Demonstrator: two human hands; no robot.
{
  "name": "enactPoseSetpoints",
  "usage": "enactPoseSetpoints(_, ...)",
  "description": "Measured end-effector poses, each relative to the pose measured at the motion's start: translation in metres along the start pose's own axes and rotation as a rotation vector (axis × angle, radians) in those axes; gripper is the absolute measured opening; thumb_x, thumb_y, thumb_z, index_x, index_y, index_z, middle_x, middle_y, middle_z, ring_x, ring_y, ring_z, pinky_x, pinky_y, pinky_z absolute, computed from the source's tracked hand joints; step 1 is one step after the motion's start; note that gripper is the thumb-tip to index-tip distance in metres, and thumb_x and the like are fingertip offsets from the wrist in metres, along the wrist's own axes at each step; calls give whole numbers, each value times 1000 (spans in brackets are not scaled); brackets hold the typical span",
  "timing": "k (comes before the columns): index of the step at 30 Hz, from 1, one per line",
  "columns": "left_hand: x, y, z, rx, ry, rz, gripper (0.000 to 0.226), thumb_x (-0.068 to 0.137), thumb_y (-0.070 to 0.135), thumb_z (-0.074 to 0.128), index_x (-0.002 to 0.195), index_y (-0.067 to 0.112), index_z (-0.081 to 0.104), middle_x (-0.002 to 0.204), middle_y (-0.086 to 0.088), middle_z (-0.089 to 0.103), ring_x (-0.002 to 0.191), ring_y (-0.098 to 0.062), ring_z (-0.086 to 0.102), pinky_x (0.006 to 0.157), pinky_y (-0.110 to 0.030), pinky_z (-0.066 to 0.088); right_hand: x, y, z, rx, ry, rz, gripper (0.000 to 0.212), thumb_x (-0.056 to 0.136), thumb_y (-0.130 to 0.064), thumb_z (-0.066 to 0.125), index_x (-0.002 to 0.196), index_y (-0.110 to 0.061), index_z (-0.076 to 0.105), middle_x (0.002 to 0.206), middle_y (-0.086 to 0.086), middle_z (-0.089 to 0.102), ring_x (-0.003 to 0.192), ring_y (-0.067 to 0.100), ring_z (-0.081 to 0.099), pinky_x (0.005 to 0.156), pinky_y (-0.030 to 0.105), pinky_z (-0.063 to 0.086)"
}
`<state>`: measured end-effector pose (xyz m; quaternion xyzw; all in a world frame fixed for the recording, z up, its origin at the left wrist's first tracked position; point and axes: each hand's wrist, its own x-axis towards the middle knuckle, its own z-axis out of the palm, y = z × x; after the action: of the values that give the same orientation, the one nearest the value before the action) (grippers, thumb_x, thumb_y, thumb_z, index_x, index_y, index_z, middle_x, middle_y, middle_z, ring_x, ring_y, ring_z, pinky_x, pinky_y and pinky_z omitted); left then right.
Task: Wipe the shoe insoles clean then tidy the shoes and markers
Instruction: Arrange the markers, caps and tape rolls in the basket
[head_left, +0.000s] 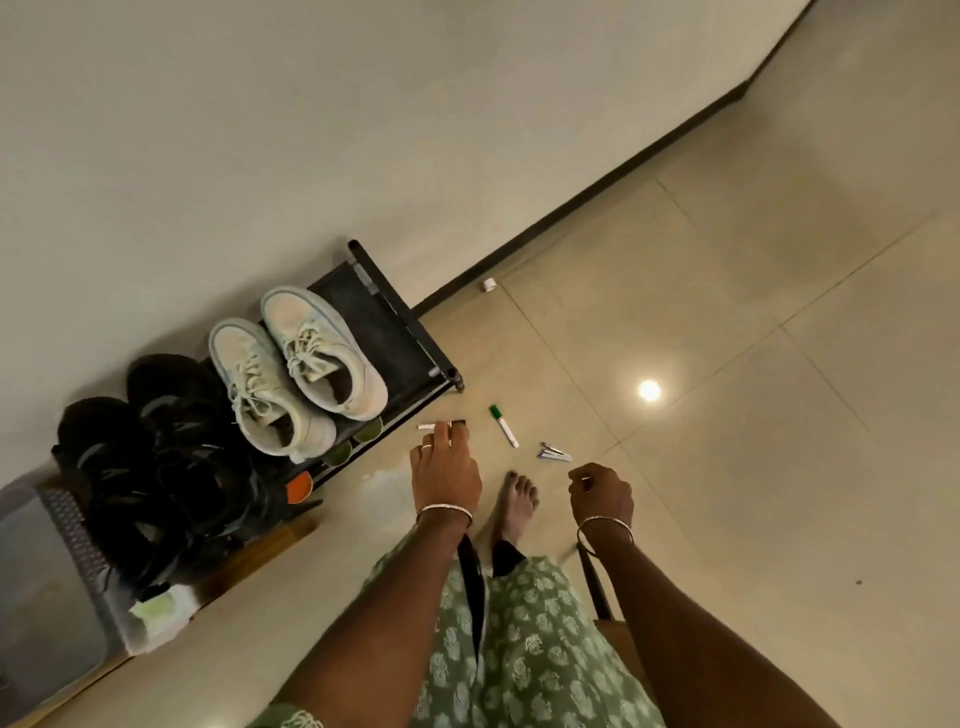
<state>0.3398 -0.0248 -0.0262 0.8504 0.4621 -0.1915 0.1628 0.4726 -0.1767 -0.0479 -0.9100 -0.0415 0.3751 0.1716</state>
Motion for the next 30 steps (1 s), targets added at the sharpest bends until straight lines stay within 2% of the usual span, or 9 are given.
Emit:
enactPoseSetpoints(3,25,6,27,-25,-33,8,45,88,25,33,128,20,53,130,-5,53,116,-25,55,94,-38,41,30,5,20,26,-55,31,25,84,-8,58,92,-23,76,92,8,76,95,32,67,83,34,52)
enactPoseSetpoints(6,57,5,64,-4,-67,-9,37,92,22,49,129,20,52,132,-4,53,118,-24,55,94,-36,41,65,9,43,30,-102,43,24,84,-10,58,93,-23,76,93,7,76,96,31,67,83,33,51)
enactPoseSetpoints(14,161,-10,183,57,-135,-35,36,95,21,49,131,17,54,134,-7,57,118,-25,57,95,-38,44,179,31,135,-63,-148,-14,24,86,-10,58,98,-22,75,105,7,74,100,34,65,80,32,46)
enactPoseSetpoints(17,196,-27,234,89,-163,-24,35,97,21,49,132,17,54,134,-8,56,119,-26,57,96,-38,46,224,44,178,-67,-150,-14,25,87,-9,56,98,-19,75,103,8,73,96,32,66,78,31,47)
enactPoseSetpoints(21,236,-54,298,144,-159,-40,32,94,19,54,125,17,59,123,-8,62,112,-29,61,87,-40,49,278,59,231,-102,-208,-4,25,90,-12,53,101,-18,74,94,10,73,91,31,66,68,27,39)
enactPoseSetpoints(23,251,-66,334,195,-130,-34,29,91,17,58,119,15,62,113,-9,66,104,-31,64,80,-40,50,305,70,259,-101,-201,-26,22,90,-14,55,100,-17,74,93,10,73,92,32,65,67,29,41)
enactPoseSetpoints(26,274,-80,378,327,-142,-7,26,87,18,64,113,16,64,103,-7,68,94,-29,67,73,-37,50,337,86,297,-67,-168,-81,15,89,-17,64,100,-14,73,93,9,73,99,33,61,75,35,46)
enactPoseSetpoints(30,297,-95,430,400,-136,-21,26,79,20,76,103,17,65,93,-5,69,84,-27,69,69,-36,51,367,102,344,-69,-164,-75,23,87,-18,69,109,-11,68,103,10,70,108,34,57,84,38,46)
